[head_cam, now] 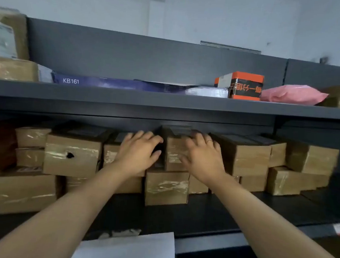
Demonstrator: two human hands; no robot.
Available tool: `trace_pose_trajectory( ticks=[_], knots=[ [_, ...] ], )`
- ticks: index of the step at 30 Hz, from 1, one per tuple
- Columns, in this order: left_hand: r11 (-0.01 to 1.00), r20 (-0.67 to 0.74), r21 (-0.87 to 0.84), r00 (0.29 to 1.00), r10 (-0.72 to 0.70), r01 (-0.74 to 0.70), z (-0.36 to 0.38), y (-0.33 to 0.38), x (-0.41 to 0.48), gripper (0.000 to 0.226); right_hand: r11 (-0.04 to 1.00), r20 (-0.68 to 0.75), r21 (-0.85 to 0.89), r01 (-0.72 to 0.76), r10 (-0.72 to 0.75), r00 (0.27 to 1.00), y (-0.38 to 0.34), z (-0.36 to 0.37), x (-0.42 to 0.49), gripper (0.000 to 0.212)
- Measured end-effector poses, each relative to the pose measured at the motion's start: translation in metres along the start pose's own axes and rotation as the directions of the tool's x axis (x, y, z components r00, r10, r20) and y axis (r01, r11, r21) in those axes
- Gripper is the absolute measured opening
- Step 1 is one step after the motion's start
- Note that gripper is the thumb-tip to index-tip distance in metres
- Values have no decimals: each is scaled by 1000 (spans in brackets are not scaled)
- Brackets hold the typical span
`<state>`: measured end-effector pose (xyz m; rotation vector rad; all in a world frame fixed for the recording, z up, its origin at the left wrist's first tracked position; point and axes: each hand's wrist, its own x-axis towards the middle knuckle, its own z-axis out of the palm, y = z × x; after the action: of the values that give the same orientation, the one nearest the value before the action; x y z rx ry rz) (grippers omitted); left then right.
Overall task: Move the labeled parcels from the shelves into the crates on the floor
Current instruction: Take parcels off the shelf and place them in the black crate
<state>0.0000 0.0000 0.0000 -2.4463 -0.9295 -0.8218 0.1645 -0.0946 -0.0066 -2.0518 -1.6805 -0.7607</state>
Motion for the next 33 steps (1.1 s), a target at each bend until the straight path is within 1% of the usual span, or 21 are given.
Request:
trace_pose_trajectory(
  ticks=[3,6,7,9,11,12,13,14,15,16,17,18,20,23,24,26,28,29,30,32,33],
  knots=[
    [1000,12,31,1000,1,-1,15,-1,17,54,999,10,-31,-29,29,1000,10,14,19,58],
    [1000,58,17,998,13,-14,28,6,29,61,999,55,27,-43,42,998,17,28,28,59],
    [1000,72,5,997,8,-9,31,8,32,63,999,36,41,-33,32,999,21,33,28,57],
    [999,75,-45,997,-13,16,34,12,36,63,991,-48,125,-39,46,998,29,36,29,50],
    [989,67,-139,997,-44,53,39,17,35,60,938,-107,321,-133,176,978,41,39,31,47],
    [979,49,-195,997,-58,66,42,20,34,57,863,-85,461,-206,274,958,46,41,31,49],
    [967,30,-243,997,-74,79,46,22,31,55,741,-3,607,-287,364,932,50,41,33,52],
    [956,10,-281,996,-90,89,49,24,28,53,555,141,739,-381,426,894,51,40,32,56],
    [946,-8,-308,994,-108,100,52,25,26,53,317,307,824,-469,446,841,51,40,32,60],
    [939,-22,-326,992,-125,111,55,27,24,53,62,470,839,-540,418,778,48,37,29,62],
    [934,-38,-338,989,-141,121,57,29,23,53,-129,590,799,-587,360,723,46,36,28,65],
    [930,-48,-346,987,-154,128,59,31,22,53,-229,657,754,-616,307,689,46,34,28,68],
    [925,-52,-352,984,-171,142,60,33,22,55,-294,698,716,-634,261,667,49,33,32,71],
    [937,8,-319,989,-149,143,58,28,21,62,-325,696,716,-618,259,670,49,38,42,55],
    [948,31,-285,990,-136,139,57,24,20,63,-340,694,717,-608,273,666,46,39,44,55],
    [973,53,-190,991,-125,133,52,16,14,63,-343,679,734,-586,331,656,42,46,47,70],
    [990,-3,8,990,-138,138,49,7,7,62,-341,664,748,-569,378,646,40,54,50,87],
    [979,-24,106,985,-173,174,48,2,4,62,-348,658,753,-559,387,646,41,56,50,86],
    [957,-9,168,971,-240,238,48,-3,3,62,-354,652,758,-547,391,650,40,56,50,78],
    [908,93,204,916,-391,366,49,-14,2,62,-369,650,760,-536,400,646,41,55,49,58],
    [892,137,207,891,-433,401,50,-16,2,62,-380,651,759,-529,403,644,41,55,49,51]
  ],
)
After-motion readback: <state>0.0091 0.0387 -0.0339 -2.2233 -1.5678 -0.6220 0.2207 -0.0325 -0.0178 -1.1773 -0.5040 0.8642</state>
